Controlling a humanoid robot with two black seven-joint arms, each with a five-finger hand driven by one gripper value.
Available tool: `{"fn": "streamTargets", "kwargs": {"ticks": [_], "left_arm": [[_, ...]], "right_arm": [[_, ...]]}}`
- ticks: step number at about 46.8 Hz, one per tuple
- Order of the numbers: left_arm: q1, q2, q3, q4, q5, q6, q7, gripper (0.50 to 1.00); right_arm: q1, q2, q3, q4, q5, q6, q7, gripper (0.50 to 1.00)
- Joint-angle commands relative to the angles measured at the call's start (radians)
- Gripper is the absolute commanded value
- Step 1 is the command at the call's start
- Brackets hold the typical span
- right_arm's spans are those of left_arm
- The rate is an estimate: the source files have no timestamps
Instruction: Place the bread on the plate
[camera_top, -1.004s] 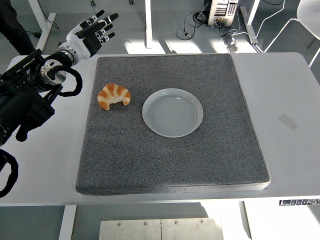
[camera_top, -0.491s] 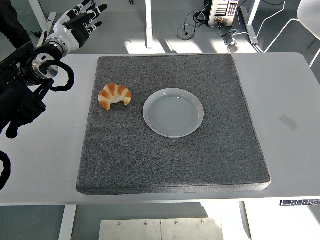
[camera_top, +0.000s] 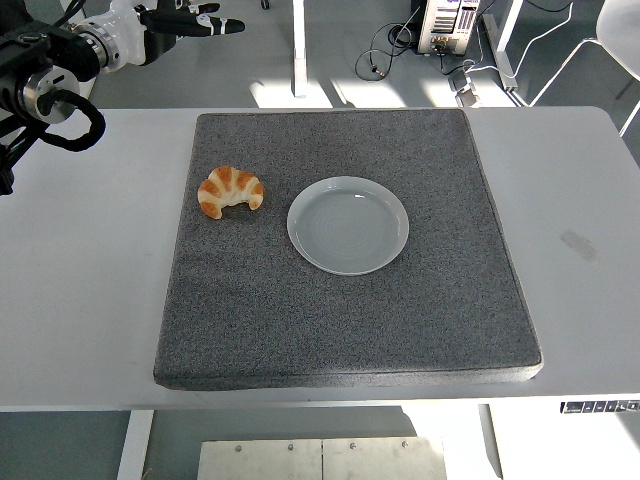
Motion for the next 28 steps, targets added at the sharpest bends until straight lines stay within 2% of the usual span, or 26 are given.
{"fn": "streamTargets", "kwargs": {"ticks": [1, 8, 11, 24, 28], "left_arm": [[-0.010, 0.020, 0.064, -0.044, 0.058, 0.009, 0.002, 0.980], [-0.031, 0.066, 0.203, -0.107, 0.164, 0.009, -0.014, 0.984], [-0.059, 0.083, 0.220, -0.121, 0.230, -0.002, -0.023, 0.984], [-0.067, 0.143, 0.294, -0.259, 0.568, 0.000, -0.014, 0.978], [-0.076, 0.149, 0.332, -0.267, 0.664, -0.002, -0.008, 0.978]], "right_arm": [[0.001, 0.000, 0.000, 0.001, 0.000, 0.000, 0.000, 1.000], [0.003, 0.000, 0.000, 0.003, 0.000, 0.000, 0.000, 1.000], [0.008, 0.000, 0.000, 0.003, 0.000, 0.000, 0.000, 1.000], [0.012, 0.000, 0.000, 0.001, 0.000, 0.000, 0.000, 1.000], [0.014, 0.000, 0.000, 0.001, 0.000, 0.000, 0.000, 1.000]]}}
